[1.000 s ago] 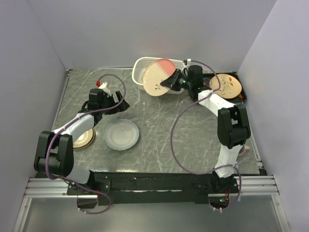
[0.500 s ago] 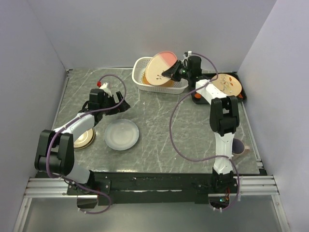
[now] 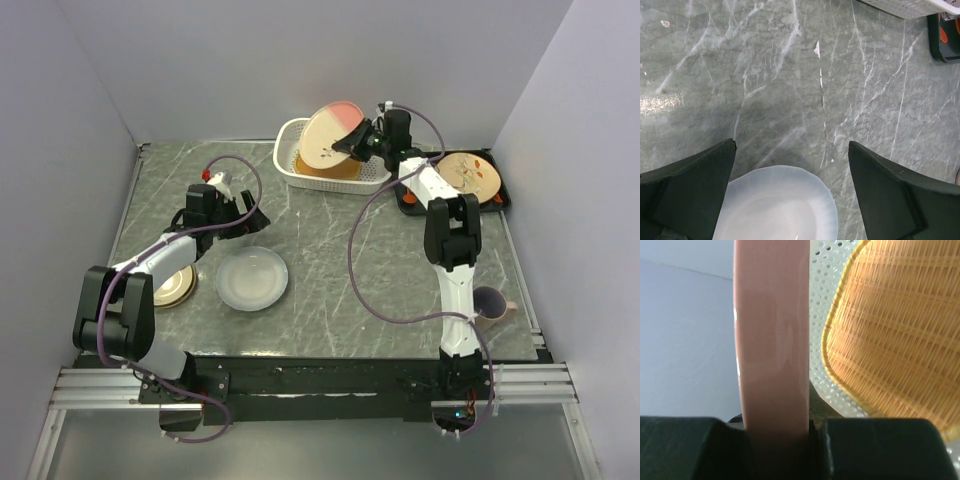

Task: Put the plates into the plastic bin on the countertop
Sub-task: Place the plate in the plastic bin.

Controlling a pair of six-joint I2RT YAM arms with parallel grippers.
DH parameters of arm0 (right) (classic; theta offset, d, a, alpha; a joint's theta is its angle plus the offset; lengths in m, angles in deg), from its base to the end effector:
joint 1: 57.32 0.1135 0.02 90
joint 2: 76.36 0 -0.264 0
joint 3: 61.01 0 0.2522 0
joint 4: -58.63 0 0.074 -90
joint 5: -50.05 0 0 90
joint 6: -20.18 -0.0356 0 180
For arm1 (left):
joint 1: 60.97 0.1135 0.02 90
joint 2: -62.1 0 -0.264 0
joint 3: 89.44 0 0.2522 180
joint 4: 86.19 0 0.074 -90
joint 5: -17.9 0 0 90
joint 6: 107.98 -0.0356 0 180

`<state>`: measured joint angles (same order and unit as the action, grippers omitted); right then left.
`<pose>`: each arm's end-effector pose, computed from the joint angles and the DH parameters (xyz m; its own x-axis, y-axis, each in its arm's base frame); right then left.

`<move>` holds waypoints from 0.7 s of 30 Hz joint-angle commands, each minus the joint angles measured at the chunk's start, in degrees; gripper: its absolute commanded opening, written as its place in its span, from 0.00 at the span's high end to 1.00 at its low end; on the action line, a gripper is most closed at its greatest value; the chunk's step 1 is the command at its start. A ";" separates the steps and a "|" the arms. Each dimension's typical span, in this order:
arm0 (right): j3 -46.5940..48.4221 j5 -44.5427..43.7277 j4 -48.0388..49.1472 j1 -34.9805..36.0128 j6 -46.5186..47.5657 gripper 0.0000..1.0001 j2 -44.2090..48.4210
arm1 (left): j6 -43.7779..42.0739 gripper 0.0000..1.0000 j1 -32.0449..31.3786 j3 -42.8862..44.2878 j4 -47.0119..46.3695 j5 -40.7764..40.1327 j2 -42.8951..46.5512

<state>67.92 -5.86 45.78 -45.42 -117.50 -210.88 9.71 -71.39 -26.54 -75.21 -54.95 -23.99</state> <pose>0.5382 0.1338 0.2444 -0.7194 0.4742 -0.5076 -0.2364 0.5200 0.8208 0.3160 -0.0688 0.2169 -0.6809 -0.3263 -0.6557 0.1088 0.8403 -0.5311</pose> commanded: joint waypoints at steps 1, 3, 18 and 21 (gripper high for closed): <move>7.42 1.25 6.74 -0.56 -1.54 1.00 -0.03 | -0.79 0.01 0.13 1.13 -1.78 1.75 -0.58; 9.53 1.07 6.13 -0.56 -1.71 1.00 -0.92 | -0.79 0.01 0.13 0.95 -2.13 2.01 -0.58; 11.21 0.54 7.00 -0.48 -4.00 1.00 -6.19 | -1.31 0.01 0.22 0.95 -1.61 1.22 -0.75; 10.95 0.37 7.09 -0.48 -4.26 1.00 -6.81 | -1.14 0.01 0.22 0.78 -1.70 1.14 -0.66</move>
<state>74.70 -6.54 44.67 -45.60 -120.77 -218.28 9.49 -71.39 -26.54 -75.19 -54.36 -24.44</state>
